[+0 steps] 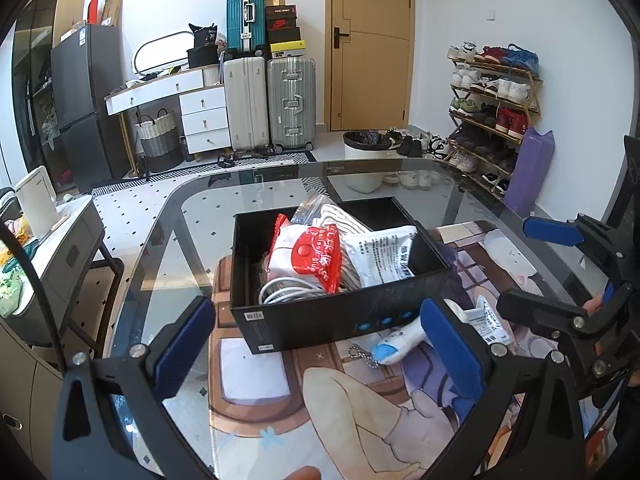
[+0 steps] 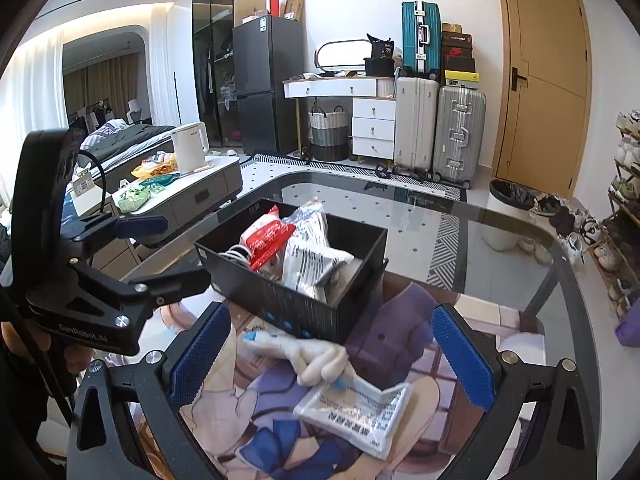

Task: Organize soft objects
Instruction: 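Move both tools back from the box toward the plush toy and second packet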

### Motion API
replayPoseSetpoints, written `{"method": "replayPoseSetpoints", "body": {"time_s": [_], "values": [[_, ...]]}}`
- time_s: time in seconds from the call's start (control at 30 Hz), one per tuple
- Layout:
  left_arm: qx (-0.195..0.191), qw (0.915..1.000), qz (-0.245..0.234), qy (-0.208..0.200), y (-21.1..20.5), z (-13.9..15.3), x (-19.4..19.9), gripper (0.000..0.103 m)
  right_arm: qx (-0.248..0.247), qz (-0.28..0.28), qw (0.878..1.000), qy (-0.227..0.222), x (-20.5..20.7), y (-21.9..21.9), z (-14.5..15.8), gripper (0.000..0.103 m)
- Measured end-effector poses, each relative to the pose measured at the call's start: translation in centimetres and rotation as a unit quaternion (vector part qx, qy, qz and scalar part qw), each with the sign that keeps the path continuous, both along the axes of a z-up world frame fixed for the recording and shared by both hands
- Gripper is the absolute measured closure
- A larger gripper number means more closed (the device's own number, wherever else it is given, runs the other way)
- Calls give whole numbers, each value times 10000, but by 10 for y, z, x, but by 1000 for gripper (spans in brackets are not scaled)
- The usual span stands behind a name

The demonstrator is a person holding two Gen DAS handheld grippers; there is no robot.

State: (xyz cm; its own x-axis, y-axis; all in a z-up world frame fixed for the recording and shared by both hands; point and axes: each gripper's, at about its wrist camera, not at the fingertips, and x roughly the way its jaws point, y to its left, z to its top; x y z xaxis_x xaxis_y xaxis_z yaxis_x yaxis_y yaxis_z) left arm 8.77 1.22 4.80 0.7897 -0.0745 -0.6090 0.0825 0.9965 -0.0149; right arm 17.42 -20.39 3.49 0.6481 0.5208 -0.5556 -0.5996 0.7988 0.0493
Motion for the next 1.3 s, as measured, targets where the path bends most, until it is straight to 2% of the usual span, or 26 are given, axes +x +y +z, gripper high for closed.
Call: {"method": "replayPoseSetpoints", "body": {"time_s": [0.63,1.3], "values": [[-26,9997,-138,179,-16,-12,-11,0,-92,-131,9994,308,-17,-20,-18,1],[61,9976,-325,609,-31,-44,4,0,-479,-282,9927,1072,5,-25,-61,1]]}}
